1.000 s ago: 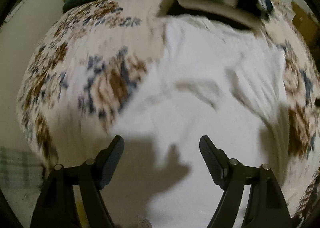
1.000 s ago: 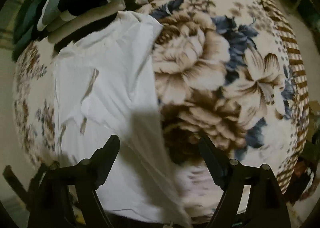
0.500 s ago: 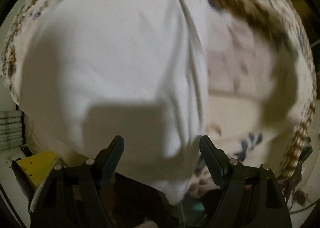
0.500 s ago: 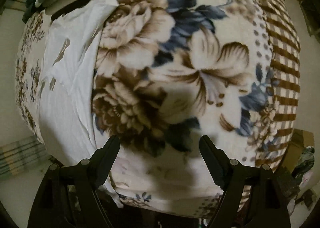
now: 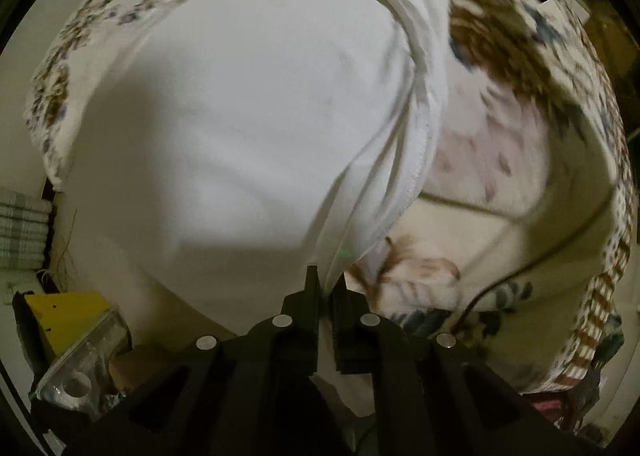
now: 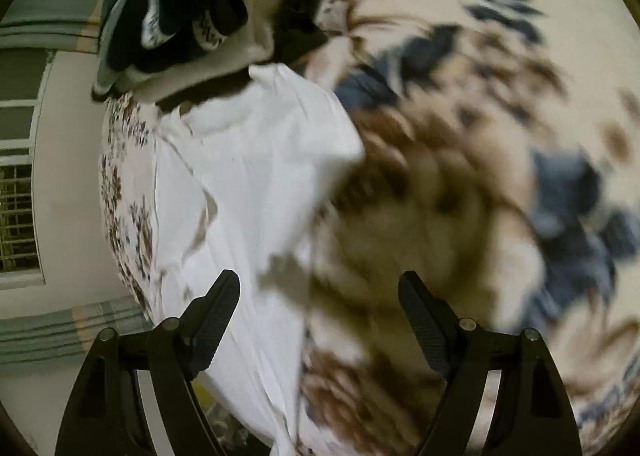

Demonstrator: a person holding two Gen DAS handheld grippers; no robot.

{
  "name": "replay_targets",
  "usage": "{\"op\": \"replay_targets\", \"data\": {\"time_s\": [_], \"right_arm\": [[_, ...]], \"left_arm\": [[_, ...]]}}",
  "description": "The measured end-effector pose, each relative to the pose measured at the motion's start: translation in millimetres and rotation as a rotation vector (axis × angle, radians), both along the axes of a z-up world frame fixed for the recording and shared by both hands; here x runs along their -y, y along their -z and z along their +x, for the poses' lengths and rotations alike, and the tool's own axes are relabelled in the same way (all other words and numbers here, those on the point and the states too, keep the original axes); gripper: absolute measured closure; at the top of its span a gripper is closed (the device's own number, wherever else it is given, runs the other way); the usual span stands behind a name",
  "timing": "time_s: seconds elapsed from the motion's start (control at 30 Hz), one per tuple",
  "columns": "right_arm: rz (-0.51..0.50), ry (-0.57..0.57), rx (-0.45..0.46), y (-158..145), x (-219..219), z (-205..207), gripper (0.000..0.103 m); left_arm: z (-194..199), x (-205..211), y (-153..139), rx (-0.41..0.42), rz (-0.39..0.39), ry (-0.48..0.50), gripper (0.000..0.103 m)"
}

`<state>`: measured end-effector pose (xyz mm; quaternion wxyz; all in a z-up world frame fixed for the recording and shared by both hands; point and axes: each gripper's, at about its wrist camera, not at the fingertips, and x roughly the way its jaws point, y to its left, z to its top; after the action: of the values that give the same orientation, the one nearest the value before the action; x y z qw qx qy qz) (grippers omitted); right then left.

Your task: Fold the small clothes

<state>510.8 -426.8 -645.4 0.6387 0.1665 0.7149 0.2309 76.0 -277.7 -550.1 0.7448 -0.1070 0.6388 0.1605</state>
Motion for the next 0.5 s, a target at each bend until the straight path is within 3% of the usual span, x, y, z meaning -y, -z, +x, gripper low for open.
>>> {"op": "replay_targets", "data": {"time_s": [0.1,0.17,0.23,0.33,0.5], "right_arm": [[-0.02,0.009,-0.038,17,-21,21,0.025],[-0.032,0.015,-0.068,29,-29,26,0.048],[-0.047,0.009,-0.078,34,-39,27,0.088],[-0.07,0.02,-0.034,22,-50,24,0.097],[-0.113,-0.035,0.059,-28,-82,19,0.098]], "left_arm": [[1,-15,-16,0.026,0.001,-0.031,0.1],[2,-22,-25,0.041,-0.004,-0.05,0.1],[-3,-34,-29,0.056,-0.012,-0.065,0.1],[-6,-44,-37,0.074,-0.036,-0.099,0.1],[-17,-77,-56,0.113,-0.078,-0.171,0.1]]}}
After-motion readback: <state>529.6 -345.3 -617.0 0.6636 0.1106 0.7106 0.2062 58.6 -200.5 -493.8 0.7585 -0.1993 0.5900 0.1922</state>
